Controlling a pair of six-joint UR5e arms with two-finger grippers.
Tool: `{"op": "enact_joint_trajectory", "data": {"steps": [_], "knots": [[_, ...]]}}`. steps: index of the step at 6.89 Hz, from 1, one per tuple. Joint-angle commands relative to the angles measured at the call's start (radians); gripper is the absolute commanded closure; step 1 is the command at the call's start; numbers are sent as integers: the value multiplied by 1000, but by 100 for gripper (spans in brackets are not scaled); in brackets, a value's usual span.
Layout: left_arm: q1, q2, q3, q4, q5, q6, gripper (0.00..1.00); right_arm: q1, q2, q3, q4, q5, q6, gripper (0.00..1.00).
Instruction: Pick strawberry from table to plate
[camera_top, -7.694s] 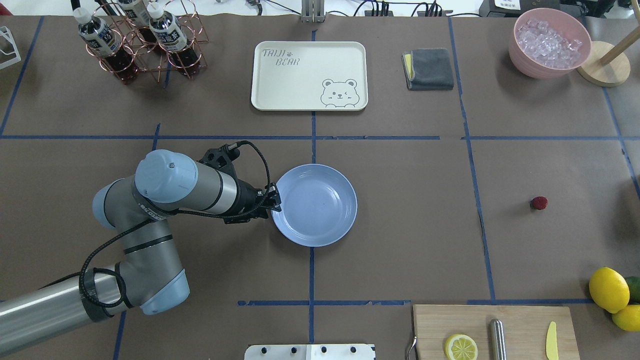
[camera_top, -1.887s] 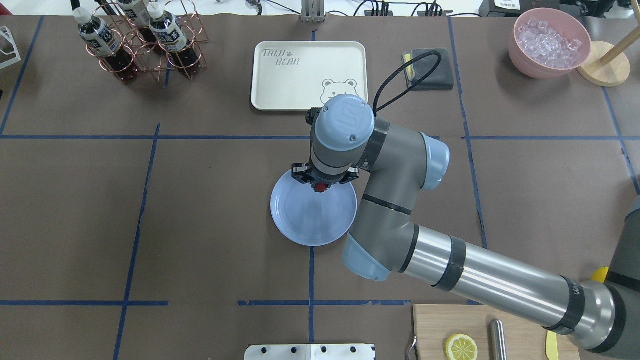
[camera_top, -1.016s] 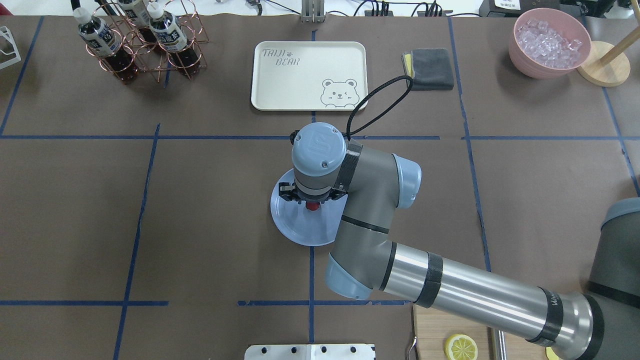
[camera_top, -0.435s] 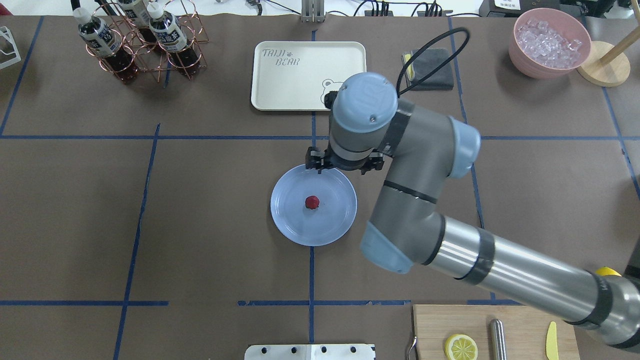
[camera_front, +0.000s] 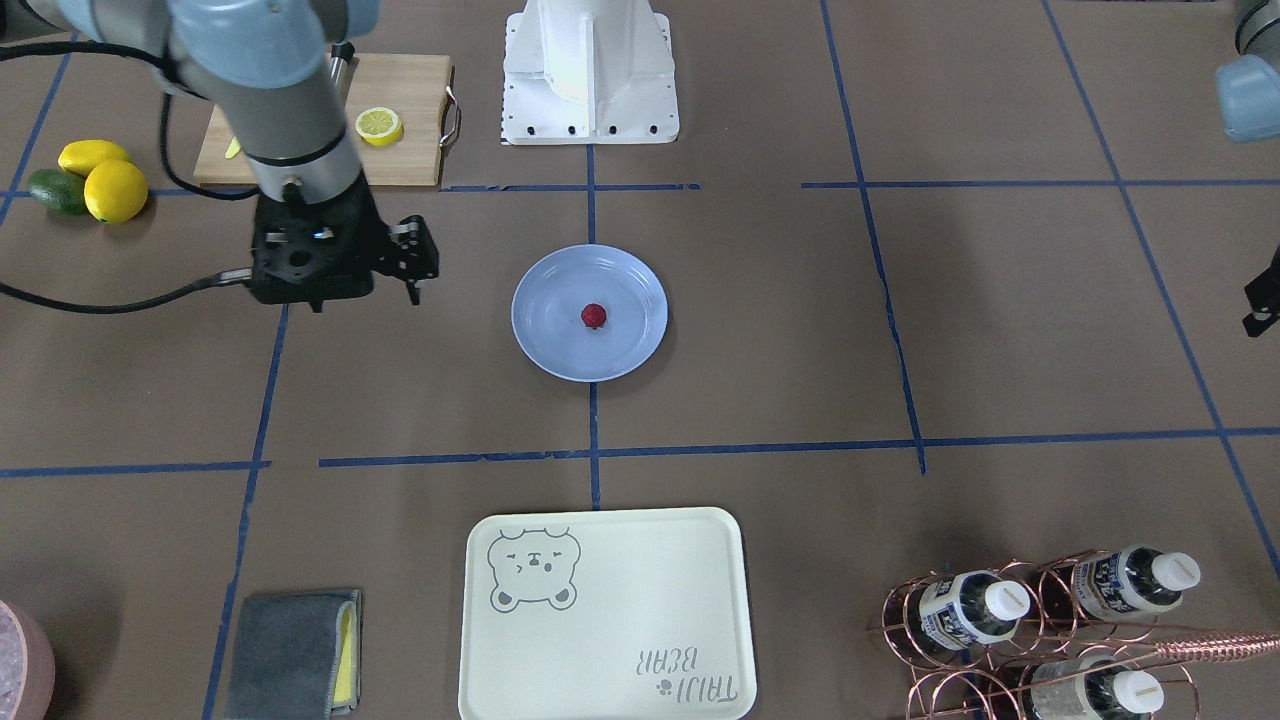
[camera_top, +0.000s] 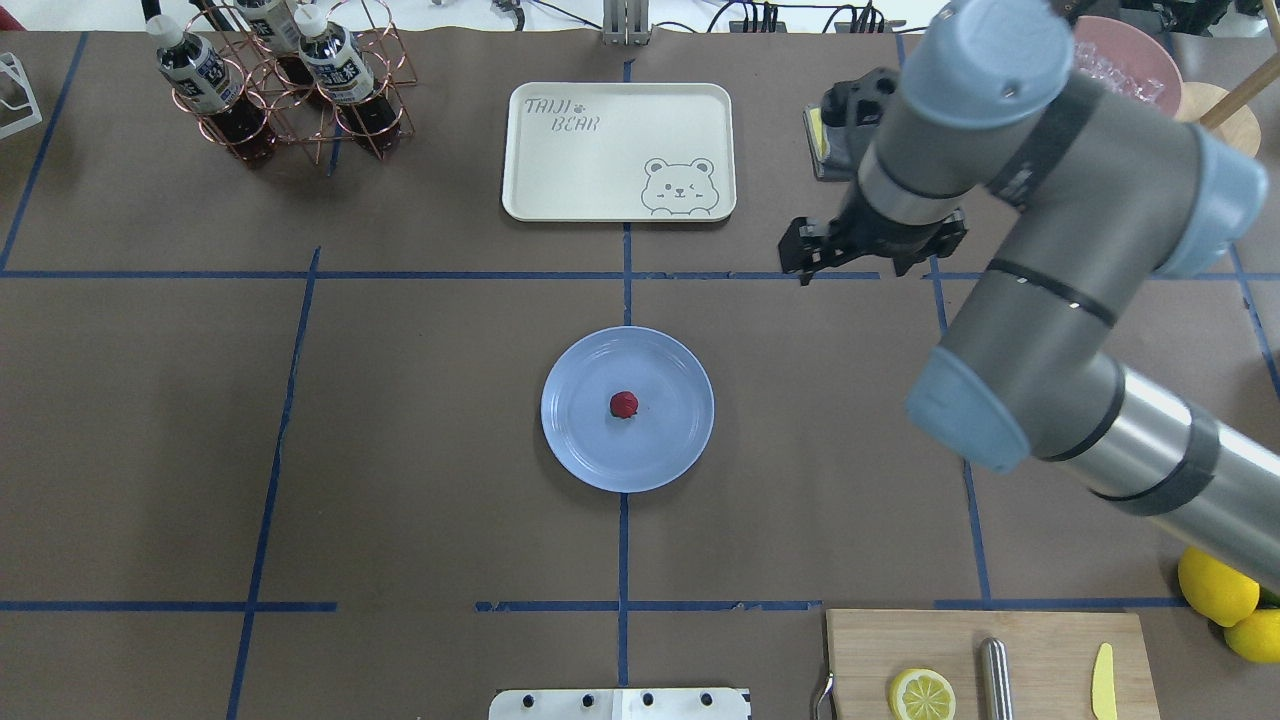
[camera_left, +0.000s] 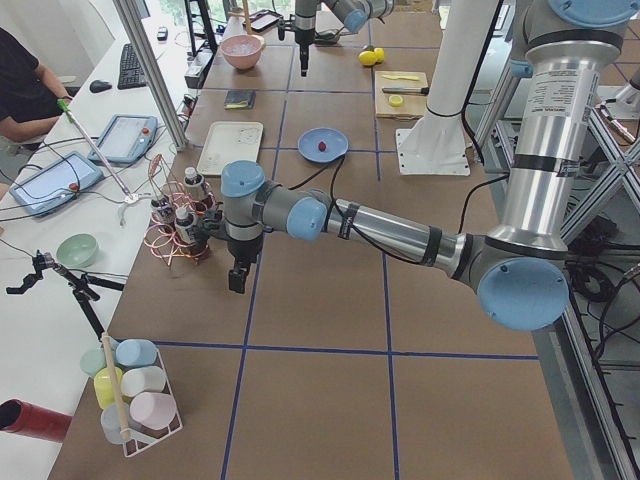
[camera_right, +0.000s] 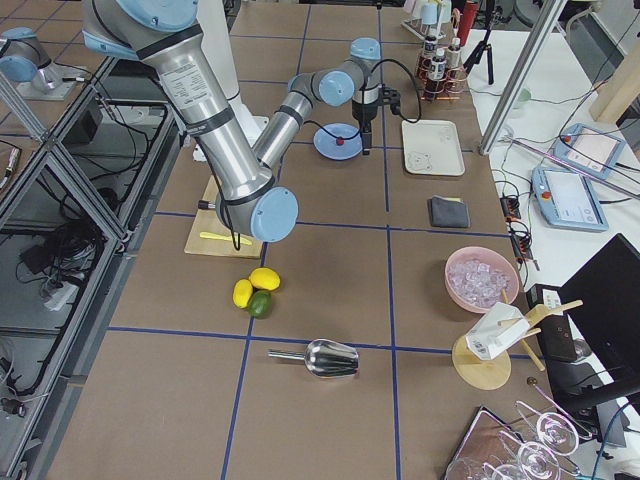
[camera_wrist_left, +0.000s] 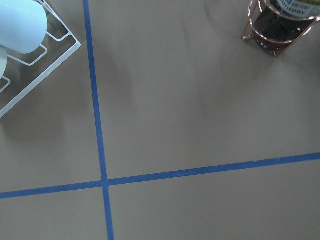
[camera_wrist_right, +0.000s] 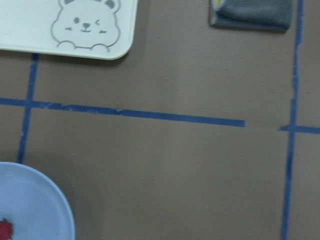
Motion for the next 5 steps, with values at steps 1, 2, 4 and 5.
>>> {"op": "enact_joint_trajectory", "data": {"steps": [1,2,4,5], "knots": [[-57,10,128,34,-134,131,0,230,-151,5,-10,161,-305,0],[-81,28,164,31,-162,176,0,332,-233,2,-10,224,-416,0],[-100,51,158,26,-161,178,0,506,-384,-13,-10,304,-633,0],[-104,53,155,28,-160,178,0,583,-448,-51,-5,333,-732,0]]}}
